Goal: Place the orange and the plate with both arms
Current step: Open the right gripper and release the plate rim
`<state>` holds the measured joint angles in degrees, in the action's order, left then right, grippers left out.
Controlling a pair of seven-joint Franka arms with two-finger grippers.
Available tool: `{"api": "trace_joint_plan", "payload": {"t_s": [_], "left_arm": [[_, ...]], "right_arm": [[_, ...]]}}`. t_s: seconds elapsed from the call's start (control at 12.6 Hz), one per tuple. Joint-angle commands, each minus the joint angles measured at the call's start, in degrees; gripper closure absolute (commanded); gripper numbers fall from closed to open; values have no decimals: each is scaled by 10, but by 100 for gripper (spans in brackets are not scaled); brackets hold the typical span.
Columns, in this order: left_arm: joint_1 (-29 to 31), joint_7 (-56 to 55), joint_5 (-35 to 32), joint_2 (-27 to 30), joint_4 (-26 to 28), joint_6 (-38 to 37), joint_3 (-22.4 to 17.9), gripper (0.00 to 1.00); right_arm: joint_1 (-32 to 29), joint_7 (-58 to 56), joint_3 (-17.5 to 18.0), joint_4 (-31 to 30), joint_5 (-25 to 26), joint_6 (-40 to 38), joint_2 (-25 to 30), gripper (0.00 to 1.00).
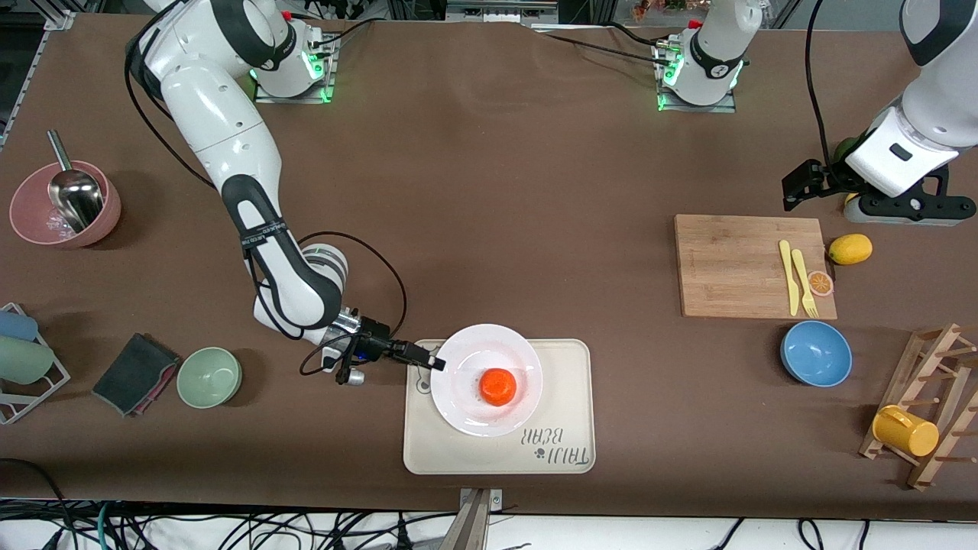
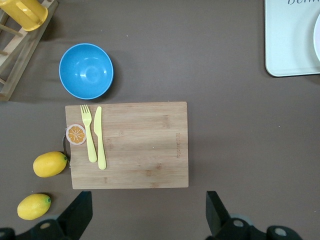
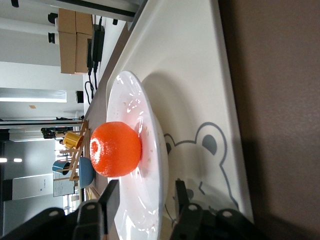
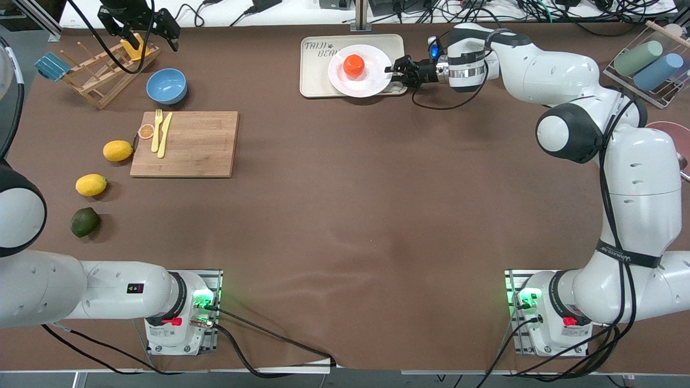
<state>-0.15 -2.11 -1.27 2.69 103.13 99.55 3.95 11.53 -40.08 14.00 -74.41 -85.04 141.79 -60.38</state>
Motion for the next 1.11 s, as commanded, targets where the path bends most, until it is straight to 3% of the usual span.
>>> {"api": "trace_joint_plan", "payload": {"t_s": [0.0,0.16,0.64,0.87,1.03], "left_arm": [[-1,-5,-14,0,-8,-10,3,0],[-1,-5,-14,0,-8,-10,3,0],[-1,-6,-14,0,-8,-10,3,0],[-1,-5,-14,0,-8,-10,3,0],[-1,-5,-14,0,-8,-10,3,0]], "right_arm": [[-10,-16,2,8,-6,2,0,0],[-19,-13,1,9,7,-1,18,0],[-26,-7,-19,-35,177,-48,87,0],[-26,-4,-52,-55,260,-88,121,0],[-25,38,-97,-50,320,-165,139,0]]}}
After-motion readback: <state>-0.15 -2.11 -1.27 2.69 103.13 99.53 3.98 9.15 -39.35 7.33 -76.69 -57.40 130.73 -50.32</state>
